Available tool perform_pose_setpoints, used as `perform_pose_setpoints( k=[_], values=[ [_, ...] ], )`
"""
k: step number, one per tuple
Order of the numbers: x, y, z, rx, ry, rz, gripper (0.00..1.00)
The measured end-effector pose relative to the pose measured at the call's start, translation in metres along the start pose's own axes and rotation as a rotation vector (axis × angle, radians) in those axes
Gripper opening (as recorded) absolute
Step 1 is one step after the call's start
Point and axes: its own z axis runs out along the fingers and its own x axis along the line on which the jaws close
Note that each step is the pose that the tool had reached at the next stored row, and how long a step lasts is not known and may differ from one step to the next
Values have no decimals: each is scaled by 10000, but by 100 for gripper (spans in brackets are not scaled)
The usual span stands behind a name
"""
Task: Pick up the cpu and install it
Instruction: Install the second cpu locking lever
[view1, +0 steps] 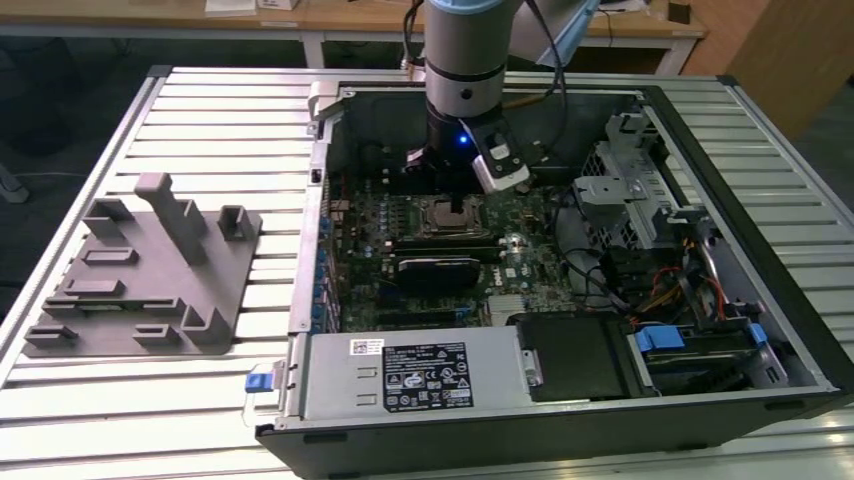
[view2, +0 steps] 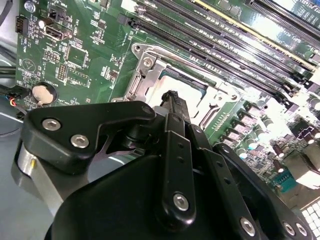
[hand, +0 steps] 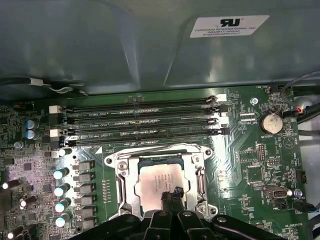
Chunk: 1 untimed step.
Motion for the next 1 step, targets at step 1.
perform_pose_setpoints(
  k=[1],
  values=[
    [0,0,0,0,0,0,11]
  ],
)
